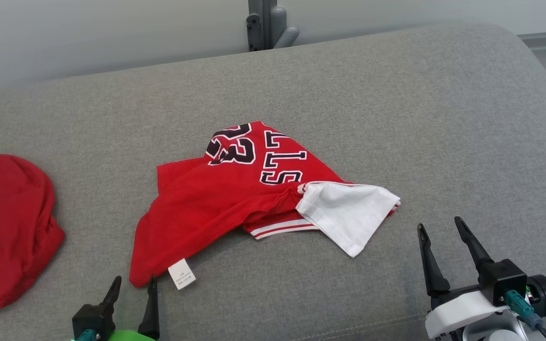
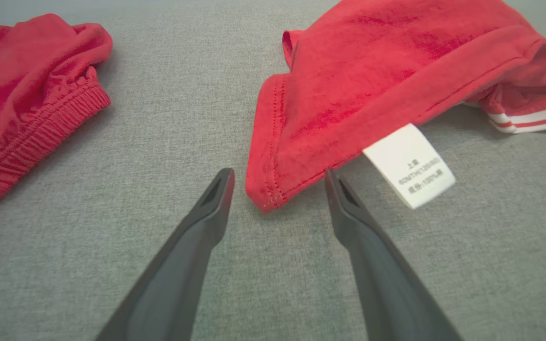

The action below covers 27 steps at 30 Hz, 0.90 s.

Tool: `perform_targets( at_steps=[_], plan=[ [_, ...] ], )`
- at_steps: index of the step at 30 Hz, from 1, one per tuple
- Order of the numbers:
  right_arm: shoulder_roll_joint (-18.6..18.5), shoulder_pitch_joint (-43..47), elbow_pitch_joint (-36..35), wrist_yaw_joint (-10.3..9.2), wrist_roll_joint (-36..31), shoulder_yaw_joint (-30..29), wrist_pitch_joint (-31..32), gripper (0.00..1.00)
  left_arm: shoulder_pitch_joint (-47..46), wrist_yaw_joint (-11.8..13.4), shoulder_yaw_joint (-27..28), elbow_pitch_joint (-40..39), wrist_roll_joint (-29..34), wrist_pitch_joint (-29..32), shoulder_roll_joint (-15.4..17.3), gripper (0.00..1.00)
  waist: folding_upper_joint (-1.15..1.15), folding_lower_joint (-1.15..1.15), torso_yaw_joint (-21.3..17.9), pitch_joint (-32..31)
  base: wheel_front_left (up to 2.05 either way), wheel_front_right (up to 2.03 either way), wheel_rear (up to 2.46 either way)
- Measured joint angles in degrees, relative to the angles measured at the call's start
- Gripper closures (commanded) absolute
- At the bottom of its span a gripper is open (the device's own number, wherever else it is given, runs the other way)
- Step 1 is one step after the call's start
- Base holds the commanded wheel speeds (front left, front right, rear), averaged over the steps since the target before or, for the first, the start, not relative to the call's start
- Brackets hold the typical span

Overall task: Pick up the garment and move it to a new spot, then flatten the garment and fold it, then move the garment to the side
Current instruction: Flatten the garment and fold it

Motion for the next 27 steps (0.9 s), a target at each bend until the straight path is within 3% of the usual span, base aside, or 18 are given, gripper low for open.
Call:
perform_targets(
  at_steps=[12,27],
  plan=[
    [0.0,2.3,-1.1,0.0,0.2,-0.6,0.0,0.0,8.4,0.5,7.2,-10.5,5.0,-0.1,-4.8,0.0,0.0,0.0,0.4,-3.6,0.0,0.0,0.0],
    [0.0,3.2,-0.5,0.0,0.0,-1.3,0.0,0.0,10.5,-6.2,16.5,-17.9,8.7,-0.1,-7.8,0.0,0.0,0.0,0.3,-7.5,0.0,0.0,0.0]
  ],
)
